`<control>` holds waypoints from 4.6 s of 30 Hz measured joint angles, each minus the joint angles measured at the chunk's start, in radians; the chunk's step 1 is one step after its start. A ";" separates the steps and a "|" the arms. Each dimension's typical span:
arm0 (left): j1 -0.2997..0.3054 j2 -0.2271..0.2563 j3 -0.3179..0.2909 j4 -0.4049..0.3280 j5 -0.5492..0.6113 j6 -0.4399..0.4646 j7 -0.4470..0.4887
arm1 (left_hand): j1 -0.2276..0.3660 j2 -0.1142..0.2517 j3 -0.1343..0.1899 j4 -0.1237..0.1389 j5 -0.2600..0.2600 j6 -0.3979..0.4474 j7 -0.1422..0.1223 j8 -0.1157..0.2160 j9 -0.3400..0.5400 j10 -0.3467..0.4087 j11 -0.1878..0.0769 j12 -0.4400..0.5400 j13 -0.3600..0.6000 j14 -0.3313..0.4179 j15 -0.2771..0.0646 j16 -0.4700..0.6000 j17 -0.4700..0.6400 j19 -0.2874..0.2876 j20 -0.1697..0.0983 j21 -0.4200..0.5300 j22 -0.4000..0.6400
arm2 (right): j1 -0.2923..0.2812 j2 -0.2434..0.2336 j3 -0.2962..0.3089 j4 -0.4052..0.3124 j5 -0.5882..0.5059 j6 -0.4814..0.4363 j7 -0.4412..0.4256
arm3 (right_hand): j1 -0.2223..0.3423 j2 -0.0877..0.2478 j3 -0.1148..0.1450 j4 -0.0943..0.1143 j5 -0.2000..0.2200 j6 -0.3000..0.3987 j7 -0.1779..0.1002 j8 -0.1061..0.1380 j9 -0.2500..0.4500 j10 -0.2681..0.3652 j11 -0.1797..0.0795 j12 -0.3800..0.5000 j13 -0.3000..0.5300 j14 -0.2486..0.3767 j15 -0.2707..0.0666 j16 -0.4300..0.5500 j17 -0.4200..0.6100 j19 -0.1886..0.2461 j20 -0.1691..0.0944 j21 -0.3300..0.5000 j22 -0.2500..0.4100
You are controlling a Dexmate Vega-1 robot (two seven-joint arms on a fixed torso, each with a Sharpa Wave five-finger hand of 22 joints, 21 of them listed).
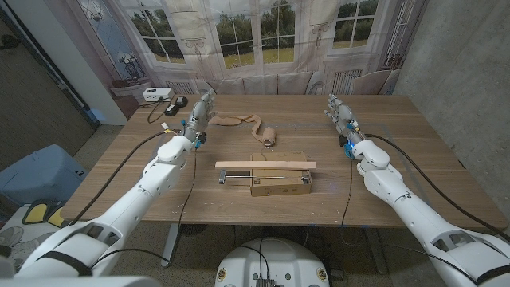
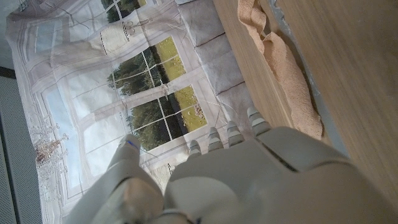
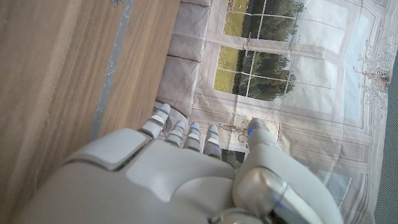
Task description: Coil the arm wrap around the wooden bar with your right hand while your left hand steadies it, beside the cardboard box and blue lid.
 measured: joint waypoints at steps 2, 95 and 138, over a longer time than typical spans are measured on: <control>-0.008 0.010 0.011 -0.002 0.025 -0.002 -0.001 | 0.002 -0.002 -0.001 -0.005 0.000 -0.004 0.004 0.000 0.003 0.000 0.000 0.000 0.000 0.000 0.000 0.000 0.000 0.000 0.000 0.000 0.000 | -0.003 0.004 0.007 0.004 -0.002 0.011 0.010 | 0.000 0.000 0.000 0.000 0.000 0.000 0.000 0.000 0.000 0.004 0.004 0.000 0.000 0.000 0.000 0.000 0.000 -0.002 0.002 0.000 0.000; -0.006 0.685 0.171 -1.068 0.525 0.839 -0.285 | 0.743 -0.050 -0.133 -0.038 0.232 0.141 0.094 0.076 0.023 0.088 -0.086 0.076 0.025 0.072 -0.097 0.007 0.002 0.078 -0.115 0.000 -0.005 | -0.200 0.002 0.073 -0.086 0.079 0.179 0.092 | -0.003 -0.003 -0.009 0.008 0.000 0.004 -0.003 0.000 -0.001 0.012 0.013 0.004 0.000 0.000 0.010 0.004 0.005 0.001 0.010 0.000 0.000; -0.429 0.522 0.564 -1.037 0.968 0.978 -0.895 | 0.807 -0.033 -0.167 -0.012 0.174 0.248 0.106 0.081 0.028 0.168 -0.050 0.094 0.038 0.094 -0.105 0.000 0.002 0.094 -0.120 0.000 -0.005 | -0.172 0.051 0.082 -0.004 0.095 0.208 0.123 | -0.011 -0.003 -0.014 0.014 0.004 0.004 -0.003 0.000 -0.001 0.018 0.007 0.004 0.000 0.015 0.017 0.007 0.004 0.006 0.016 0.000 0.000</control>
